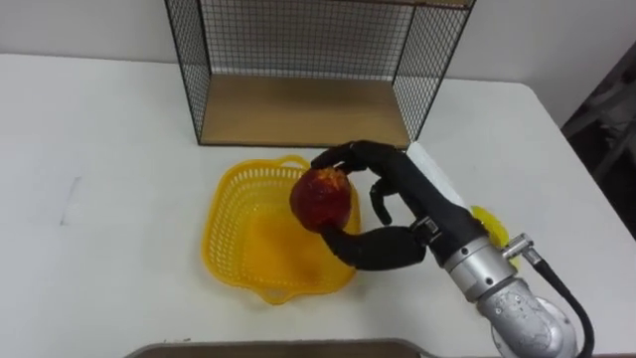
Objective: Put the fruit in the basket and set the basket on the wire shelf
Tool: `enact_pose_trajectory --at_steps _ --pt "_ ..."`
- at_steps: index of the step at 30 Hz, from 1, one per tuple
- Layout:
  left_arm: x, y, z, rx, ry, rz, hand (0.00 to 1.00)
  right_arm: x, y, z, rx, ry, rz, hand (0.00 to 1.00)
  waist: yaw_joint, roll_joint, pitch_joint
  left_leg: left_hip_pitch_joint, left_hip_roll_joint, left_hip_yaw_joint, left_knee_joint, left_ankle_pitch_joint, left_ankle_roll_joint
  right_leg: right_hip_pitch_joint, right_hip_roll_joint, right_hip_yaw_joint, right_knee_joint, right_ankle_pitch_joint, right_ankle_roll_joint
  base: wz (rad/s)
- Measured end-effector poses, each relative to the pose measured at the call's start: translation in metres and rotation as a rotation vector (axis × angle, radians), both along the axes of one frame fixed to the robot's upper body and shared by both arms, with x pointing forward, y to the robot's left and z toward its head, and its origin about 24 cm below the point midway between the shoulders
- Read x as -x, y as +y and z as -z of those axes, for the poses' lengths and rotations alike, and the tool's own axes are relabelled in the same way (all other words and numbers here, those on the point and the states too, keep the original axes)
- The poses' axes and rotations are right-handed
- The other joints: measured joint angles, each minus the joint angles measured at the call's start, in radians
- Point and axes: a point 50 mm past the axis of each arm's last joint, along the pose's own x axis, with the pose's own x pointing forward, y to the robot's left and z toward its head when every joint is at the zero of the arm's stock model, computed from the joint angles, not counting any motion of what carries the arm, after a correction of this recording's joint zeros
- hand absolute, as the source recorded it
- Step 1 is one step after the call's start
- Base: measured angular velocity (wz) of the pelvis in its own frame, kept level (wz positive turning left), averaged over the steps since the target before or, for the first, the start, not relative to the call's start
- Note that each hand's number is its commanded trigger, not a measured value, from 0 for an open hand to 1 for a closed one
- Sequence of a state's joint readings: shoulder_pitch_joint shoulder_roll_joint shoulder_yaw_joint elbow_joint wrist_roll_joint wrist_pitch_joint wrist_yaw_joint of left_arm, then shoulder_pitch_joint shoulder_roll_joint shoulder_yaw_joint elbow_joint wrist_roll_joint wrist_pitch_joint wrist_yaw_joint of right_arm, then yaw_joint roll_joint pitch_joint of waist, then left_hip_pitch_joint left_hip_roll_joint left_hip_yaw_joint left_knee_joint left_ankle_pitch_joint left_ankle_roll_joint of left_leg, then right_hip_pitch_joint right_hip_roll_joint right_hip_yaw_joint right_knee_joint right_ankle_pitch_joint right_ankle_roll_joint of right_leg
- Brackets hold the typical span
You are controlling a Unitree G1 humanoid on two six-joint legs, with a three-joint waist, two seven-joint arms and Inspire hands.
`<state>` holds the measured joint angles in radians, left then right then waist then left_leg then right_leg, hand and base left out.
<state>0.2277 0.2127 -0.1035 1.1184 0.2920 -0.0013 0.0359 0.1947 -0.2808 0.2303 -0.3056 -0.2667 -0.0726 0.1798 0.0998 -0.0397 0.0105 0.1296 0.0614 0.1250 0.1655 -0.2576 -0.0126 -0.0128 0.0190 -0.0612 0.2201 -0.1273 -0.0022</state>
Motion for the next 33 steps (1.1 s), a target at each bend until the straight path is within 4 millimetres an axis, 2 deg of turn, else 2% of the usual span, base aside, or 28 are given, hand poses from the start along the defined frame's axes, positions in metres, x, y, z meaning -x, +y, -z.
enact_pose_trajectory --at_steps 2,12,19,33 --pt "0.001 0.0 0.0 0.005 0.009 0.001 0.0 0.0 -0.001 0.004 0.015 0.016 0.008 0.0 0.004 0.006 0.0026 -0.001 0.0 -0.007 0.0 0.0 0.0 0.002 -0.002 -0.009 0.0 0.0 0.0 0.08" --pt "0.001 -0.001 0.0 0.01 0.018 0.0 0.0 0.0 0.0 0.014 0.018 0.058 0.009 0.0 0.008 0.012 0.0013 0.002 0.001 -0.02 0.002 0.0 0.0 0.011 -0.003 -0.021 -0.002 0.0 0.0 0.04" --pt "0.002 -0.001 0.0 0.009 0.02 0.0 0.0 0.0 0.002 0.014 0.011 0.06 0.007 0.0 -0.012 0.008 -0.0128 0.004 0.0 -0.029 0.005 0.0 0.0 0.026 -0.004 -0.025 -0.017 0.0 0.0 0.02" --pt "-0.001 -0.002 -0.001 0.004 0.002 0.003 0.0 0.0 0.002 0.015 -0.008 0.063 0.022 0.0 -0.022 0.008 -0.0119 0.01 0.0 -0.032 0.001 0.0 0.0 0.033 -0.004 -0.028 -0.021 0.0 0.0 0.01"
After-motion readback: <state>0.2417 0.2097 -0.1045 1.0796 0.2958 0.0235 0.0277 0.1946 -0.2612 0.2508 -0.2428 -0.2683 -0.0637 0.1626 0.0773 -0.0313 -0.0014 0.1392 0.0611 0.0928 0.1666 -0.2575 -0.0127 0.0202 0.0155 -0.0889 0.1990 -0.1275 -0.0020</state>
